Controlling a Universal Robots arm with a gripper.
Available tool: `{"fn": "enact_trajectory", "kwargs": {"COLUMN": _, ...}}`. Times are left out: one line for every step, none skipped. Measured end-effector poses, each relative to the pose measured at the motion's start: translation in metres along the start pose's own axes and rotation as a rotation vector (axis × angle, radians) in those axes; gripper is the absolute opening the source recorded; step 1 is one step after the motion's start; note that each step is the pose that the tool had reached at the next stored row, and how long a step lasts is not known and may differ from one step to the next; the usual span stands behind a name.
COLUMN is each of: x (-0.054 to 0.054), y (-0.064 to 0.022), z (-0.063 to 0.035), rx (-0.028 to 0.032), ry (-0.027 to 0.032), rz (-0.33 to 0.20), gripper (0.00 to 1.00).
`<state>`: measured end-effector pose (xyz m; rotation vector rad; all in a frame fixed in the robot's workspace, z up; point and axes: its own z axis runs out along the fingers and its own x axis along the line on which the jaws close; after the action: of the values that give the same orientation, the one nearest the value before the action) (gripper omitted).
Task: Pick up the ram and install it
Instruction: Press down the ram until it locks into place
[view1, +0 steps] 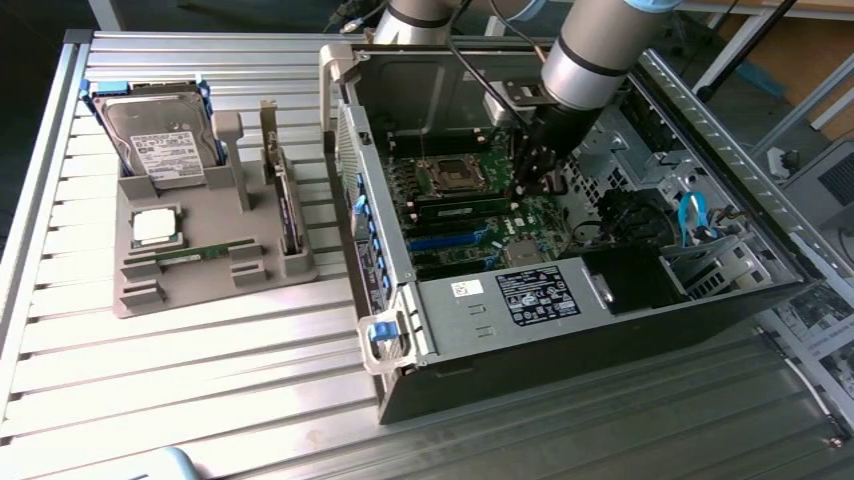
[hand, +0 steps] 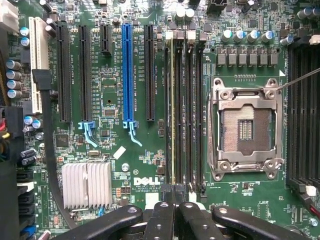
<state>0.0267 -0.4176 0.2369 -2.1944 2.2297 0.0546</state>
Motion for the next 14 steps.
{"fn": "enact_trajectory", "kwargs": {"x": 0.0, "y": 0.0, "z": 0.0007, "rx": 0.0, "ry": 0.0, "rz": 0.0, "gripper": 0.11}}
{"fn": "enact_trajectory", "kwargs": {"x": 0.0, "y": 0.0001, "z": 0.0022, "rx": 0.0, "ry": 0.0, "rz": 0.0, "gripper": 0.11}}
{"fn": "enact_trajectory", "kwargs": {"x": 0.0, "y": 0.0001, "z": 0.0032, "rx": 0.0, "ry": 0.0002, "rz": 0.0, "gripper": 0.11}}
{"fn": "enact_trajectory", "kwargs": {"x": 0.0, "y": 0.0001, "z": 0.0039, "rx": -0.0001, "ry": 0.0004, "rz": 0.0, "gripper": 0.11}}
{"fn": "enact_trajectory", "kwargs": {"x": 0.0, "y": 0.0002, "z": 0.0045, "rx": -0.0001, "ry": 0.0006, "rz": 0.0, "gripper": 0.11}}
{"fn": "enact_trajectory", "kwargs": {"x": 0.0, "y": 0.0001, "z": 0.0053, "rx": 0.0, "ry": 0.0006, "rz": 0.0, "gripper": 0.11}}
{"fn": "enact_trajectory", "kwargs": {"x": 0.0, "y": 0.0001, "z": 0.0064, "rx": 0.0, "ry": 0.0005, "rz": 0.0, "gripper": 0.11}}
{"fn": "enact_trajectory", "kwargs": {"x": 0.0, "y": 0.0001, "z": 0.0071, "rx": -0.0001, "ry": 0.0005, "rz": 0.0, "gripper": 0.11}}
{"fn": "enact_trajectory", "kwargs": {"x": 0.0, "y": 0.0001, "z": 0.0082, "rx": -0.0002, "ry": 0.0008, "rz": 0.0, "gripper": 0.11}}
{"fn": "enact_trajectory", "kwargs": {"x": 0.0, "y": 0.0001, "z": 0.0091, "rx": -0.0001, "ry": 0.0007, "rz": 0.0, "gripper": 0.11}}
{"fn": "enact_trajectory", "kwargs": {"x": 0.0, "y": 0.0001, "z": 0.0105, "rx": 0.0, "ry": 0.0001, "rz": 0.0, "gripper": 0.11}}
{"fn": "enact_trajectory", "kwargs": {"x": 0.0, "y": 0.0001, "z": 0.0107, "rx": -0.0001, "ry": 0.0007, "rz": 0.0, "gripper": 0.11}}
{"fn": "enact_trajectory", "kwargs": {"x": 0.001, "y": 0.0002, "z": 0.011, "rx": -0.0002, "ry": 0.001, "rz": 0.0, "gripper": 0.11}}
{"fn": "enact_trajectory", "kwargs": {"x": 0.001, "y": 0.0002, "z": 0.0111, "rx": -0.0002, "ry": 0.0009, "rz": 0.0, "gripper": 0.11}}
